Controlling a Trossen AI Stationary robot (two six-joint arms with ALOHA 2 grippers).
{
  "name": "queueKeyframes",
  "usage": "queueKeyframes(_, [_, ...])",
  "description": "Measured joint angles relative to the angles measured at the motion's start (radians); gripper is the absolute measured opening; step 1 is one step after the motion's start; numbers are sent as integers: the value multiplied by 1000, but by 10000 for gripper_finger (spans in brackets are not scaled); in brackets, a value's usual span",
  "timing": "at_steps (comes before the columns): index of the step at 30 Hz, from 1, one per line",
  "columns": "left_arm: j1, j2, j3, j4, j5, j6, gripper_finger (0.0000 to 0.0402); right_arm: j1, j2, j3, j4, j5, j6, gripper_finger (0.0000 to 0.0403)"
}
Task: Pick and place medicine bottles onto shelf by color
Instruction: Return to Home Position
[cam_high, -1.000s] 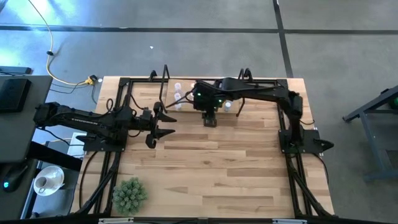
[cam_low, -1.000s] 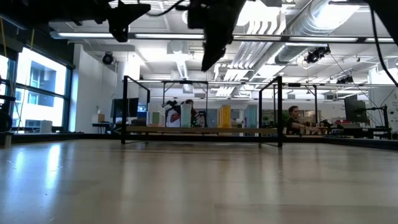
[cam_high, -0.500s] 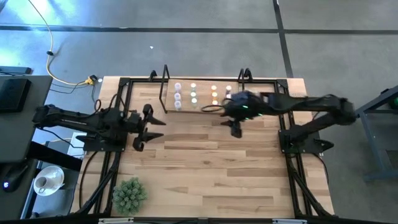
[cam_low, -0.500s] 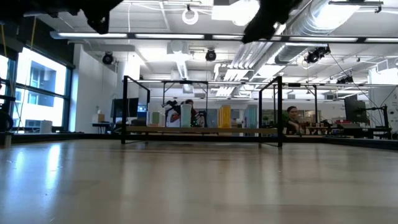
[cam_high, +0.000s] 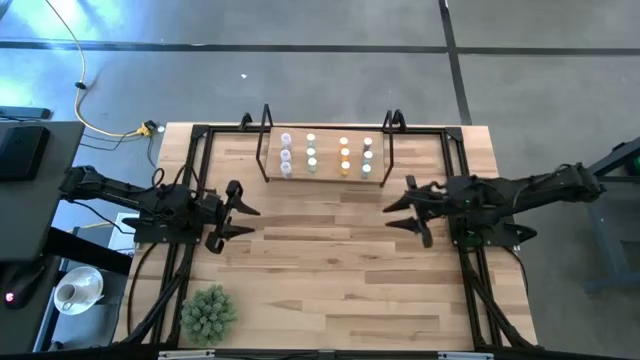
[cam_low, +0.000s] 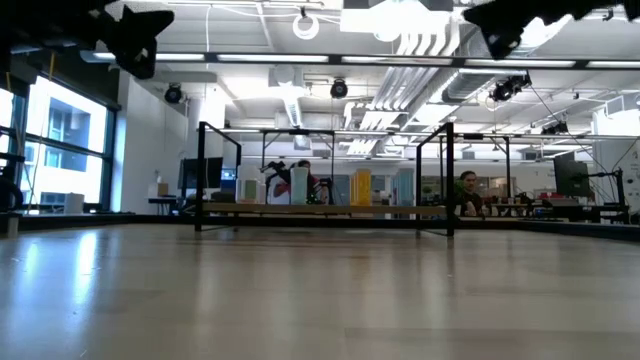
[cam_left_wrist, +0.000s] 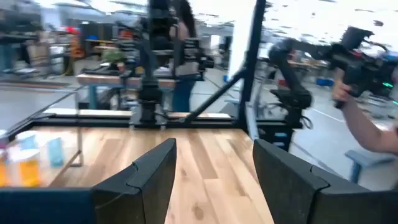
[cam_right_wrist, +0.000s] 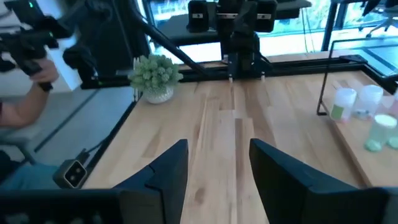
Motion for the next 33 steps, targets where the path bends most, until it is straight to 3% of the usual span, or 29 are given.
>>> queueKeyframes(4, [-19,-27,-9,-26,-96,-21,202,54,-116,-99,31,82,37,162])
queueKeyframes(17, [-80,-268,-9,-297,-112,14,202,137,-473,-203,-66,132,2,162])
queueKeyframes(22, [-97,-336,-11,-394,-127,17,202,149,-548,-295,-55,157,-15,162])
queueKeyframes(28, [-105,-387,-83,-340,-142,57,202,150,-606,-461,30,187,-8,162])
queueKeyframes(33, [-105,-418,-127,-349,-144,57,202,150,-650,-505,38,186,-6,162])
